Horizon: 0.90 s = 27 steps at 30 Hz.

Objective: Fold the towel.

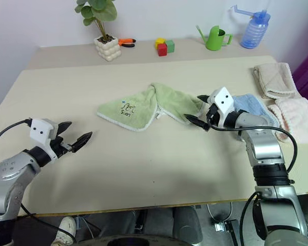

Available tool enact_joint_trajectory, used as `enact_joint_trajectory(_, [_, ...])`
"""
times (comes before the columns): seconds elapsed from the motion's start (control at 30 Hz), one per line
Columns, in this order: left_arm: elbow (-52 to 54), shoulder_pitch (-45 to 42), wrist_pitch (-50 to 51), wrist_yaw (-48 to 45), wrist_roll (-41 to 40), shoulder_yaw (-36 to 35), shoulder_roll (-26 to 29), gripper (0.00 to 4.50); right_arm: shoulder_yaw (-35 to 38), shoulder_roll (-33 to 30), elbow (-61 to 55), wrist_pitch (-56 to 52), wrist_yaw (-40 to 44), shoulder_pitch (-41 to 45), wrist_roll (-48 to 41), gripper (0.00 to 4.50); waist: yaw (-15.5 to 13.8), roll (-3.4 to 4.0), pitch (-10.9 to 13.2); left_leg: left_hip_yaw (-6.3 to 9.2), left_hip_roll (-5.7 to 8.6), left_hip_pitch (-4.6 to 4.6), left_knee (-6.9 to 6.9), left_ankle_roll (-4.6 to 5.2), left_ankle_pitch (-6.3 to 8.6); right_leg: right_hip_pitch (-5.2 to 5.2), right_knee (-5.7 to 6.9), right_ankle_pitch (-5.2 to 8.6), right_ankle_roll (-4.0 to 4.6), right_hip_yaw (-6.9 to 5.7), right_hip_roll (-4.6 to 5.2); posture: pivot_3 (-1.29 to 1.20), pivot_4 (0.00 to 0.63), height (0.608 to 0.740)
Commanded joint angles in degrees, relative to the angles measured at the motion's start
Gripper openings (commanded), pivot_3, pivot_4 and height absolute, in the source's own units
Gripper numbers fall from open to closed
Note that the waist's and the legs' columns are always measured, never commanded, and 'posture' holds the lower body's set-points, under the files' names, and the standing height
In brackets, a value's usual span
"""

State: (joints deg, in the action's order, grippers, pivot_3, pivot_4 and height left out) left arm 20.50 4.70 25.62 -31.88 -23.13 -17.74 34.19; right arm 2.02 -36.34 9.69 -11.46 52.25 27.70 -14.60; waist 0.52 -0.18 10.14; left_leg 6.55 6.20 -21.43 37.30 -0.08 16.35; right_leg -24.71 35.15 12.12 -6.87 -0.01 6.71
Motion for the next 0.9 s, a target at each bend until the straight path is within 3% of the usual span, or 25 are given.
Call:
enact_joint_trajectory(0.03, [2.31,0.20,-1.02,0.50,-0.20,-1.98,0.26,4.43,-0.13,0.67,0.81,2.11,0.57,2.01,0.23,4.50,-0.07,0.00,0.00,0.00,0.00,0.00,0.01,0.00,0.00,0.01,0.00,0.00,0.00,0.00,0.00,0.00,0.150,0.732])
enact_joint_trajectory(0.2, [3.11,0.01,-0.64,0.78,-0.13,-1.52,0.34,4.43,-0.65,1.57,1.71,3.00,0.53,2.08,0.59,4.50,0.05,0.00,0.00,0.00,0.00,0.00,0.00,0.00,0.00,0.00,0.00,0.00,0.00,0.00,0.00,0.00,0.150,0.732])
enact_joint_trajectory(0.47, [2.50,-6.94,0.32,-1.78,0.52,6.39,0.74,4.43,-0.62,1.82,-1.00,0.97,-0.53,0.46,0.19,4.50,-0.12,0.00,0.00,0.01,0.01,0.00,0.01,0.00,0.00,0.02,0.00,0.00,0.00,-0.01,0.00,0.00,0.150,0.732])
enact_joint_trajectory(0.7, [-2.89,-22.18,1.93,-9.32,10.46,28.72,1.85,4.43,0.19,2.06,-7.94,-4.55,-2.82,-2.85,-1.24,4.50,-0.68,0.00,0.00,-0.02,0.04,-0.01,0.05,-0.04,-0.03,0.02,0.02,-0.01,-0.01,0.00,0.00,0.00,0.150,0.732])
enact_joint_trajectory(0.9, [-11.20,-29.22,1.03,-6.20,20.35,38.24,-3.09,4.43,0.04,2.94,-10.39,-4.31,-6.35,-4.29,-0.17,4.50,-0.74,0.00,0.00,-0.04,0.01,0.00,0.03,-0.24,-0.14,0.00,0.01,-0.01,-0.01,0.01,-0.05,0.00,0.150,0.732])
